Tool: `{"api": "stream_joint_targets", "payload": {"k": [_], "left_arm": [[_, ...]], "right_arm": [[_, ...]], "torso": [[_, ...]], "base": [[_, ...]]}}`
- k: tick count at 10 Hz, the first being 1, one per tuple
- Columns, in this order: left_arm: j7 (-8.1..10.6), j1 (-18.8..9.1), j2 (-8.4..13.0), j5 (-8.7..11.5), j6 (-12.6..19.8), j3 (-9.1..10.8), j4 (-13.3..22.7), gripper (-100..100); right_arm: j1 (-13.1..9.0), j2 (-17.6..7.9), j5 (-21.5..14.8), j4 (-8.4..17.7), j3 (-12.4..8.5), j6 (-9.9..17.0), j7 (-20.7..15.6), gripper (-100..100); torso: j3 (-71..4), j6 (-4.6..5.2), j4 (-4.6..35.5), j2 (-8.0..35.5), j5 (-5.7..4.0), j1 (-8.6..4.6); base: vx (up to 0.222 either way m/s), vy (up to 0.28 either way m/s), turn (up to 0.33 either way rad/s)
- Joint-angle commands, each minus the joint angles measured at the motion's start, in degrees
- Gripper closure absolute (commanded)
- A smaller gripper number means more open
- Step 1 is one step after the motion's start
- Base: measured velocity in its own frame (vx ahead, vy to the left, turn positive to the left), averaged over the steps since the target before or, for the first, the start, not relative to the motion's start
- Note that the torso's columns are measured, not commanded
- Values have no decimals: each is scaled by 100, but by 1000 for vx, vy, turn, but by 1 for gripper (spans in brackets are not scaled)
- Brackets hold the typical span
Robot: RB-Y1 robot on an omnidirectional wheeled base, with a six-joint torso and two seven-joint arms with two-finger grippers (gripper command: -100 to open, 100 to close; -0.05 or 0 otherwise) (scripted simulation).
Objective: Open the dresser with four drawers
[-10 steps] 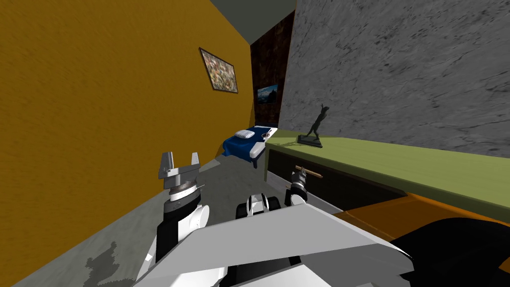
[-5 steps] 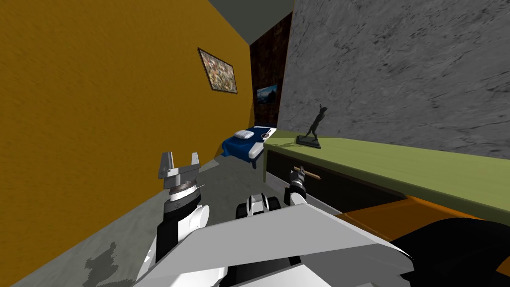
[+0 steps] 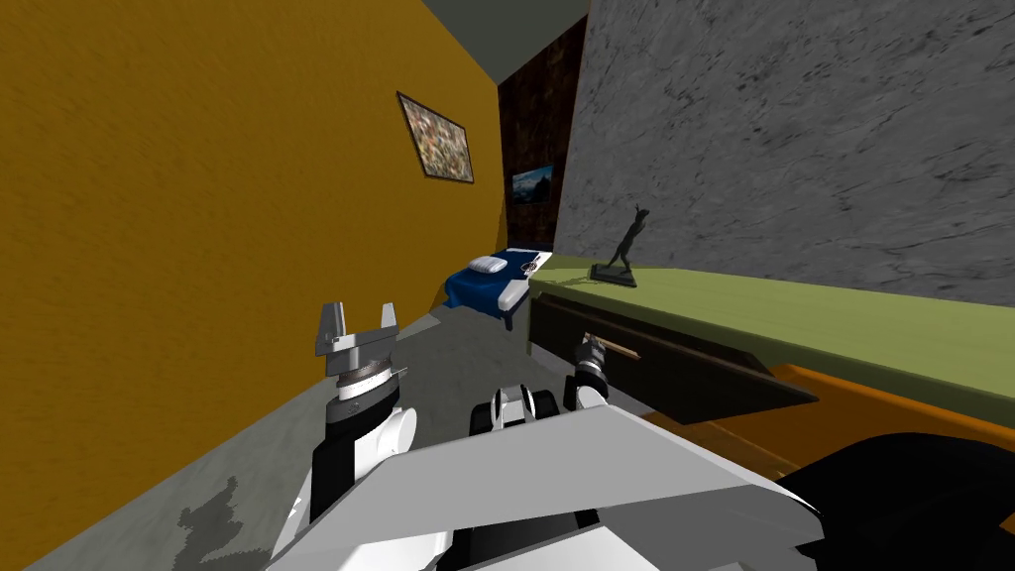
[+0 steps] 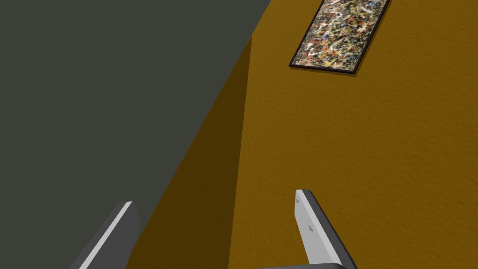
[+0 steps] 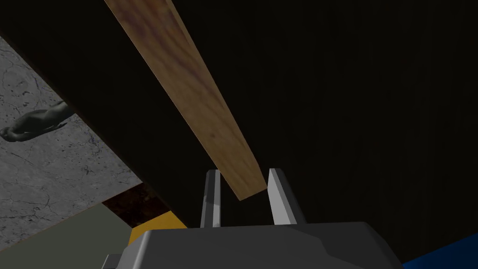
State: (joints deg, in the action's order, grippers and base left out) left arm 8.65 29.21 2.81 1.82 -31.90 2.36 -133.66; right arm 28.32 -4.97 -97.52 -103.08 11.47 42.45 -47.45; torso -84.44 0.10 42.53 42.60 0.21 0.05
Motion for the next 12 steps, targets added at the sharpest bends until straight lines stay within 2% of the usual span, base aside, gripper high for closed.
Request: {"api": "stream_joint_targets", "payload": {"k": [1, 5, 6, 7, 8, 9, 10, 11, 12], "left_arm": [[0, 1, 1, 0, 0, 1, 0, 0], [0, 0, 0, 0, 0, 0, 0, 0], [0, 0, 0, 0, 0, 0, 0, 0], [0, 1, -1, 0, 0, 0, 0, 0], [0, 1, 0, 0, 0, 0, 0, 0], [0, 2, 0, 0, 0, 0, 0, 0], [0, 2, 0, 0, -1, 0, -1, 0], [0, 2, 0, 0, 0, 0, 0, 0], [0, 2, 0, 0, 0, 0, -1, 0]], "right_arm": [[48, 32, -44, -32, 59, 16, -3, 100], [121, 83, -161, -152, 152, 84, 3, 100], [-187, -216, 52, 226, -20, -209, 159, -100], [-231, -258, 52, 311, -20, -209, 159, -100], [-480, -484, 248, 547, -192, -438, 289, -100], [-561, -586, 248, 682, -192, -471, 289, -100], [-768, -790, 445, 870, -365, -692, 420, -100], [-891, -914, 445, 1016, -365, -733, 420, -100], [-1105, -1102, 641, 1216, -538, -957, 551, -100]], "torso": [[-16, 2, -3, -26, 1, -17], [5, 7, -5, 7, -3, 5], [0, 7, -2, 0, 2, 10], [-15, -2, -17, -33, -7, 9], [-29, -14, -29, -57, -20, -12], [-29, -16, -32, -58, -23, -4], [-25, -12, -30, -52, -23, -15], [-15, -9, -26, -33, -21, -2], [-11, -10, -24, -30, -22, -13]], "base": [[-99, 84, -3], [-147, 122, -12], [-64, 164, -111], [-23, 124, -49], [-44, 162, -66], [-28, 134, -40], [-48, 161, -73], [-40, 128, -50], [-66, 149, -73]]}}
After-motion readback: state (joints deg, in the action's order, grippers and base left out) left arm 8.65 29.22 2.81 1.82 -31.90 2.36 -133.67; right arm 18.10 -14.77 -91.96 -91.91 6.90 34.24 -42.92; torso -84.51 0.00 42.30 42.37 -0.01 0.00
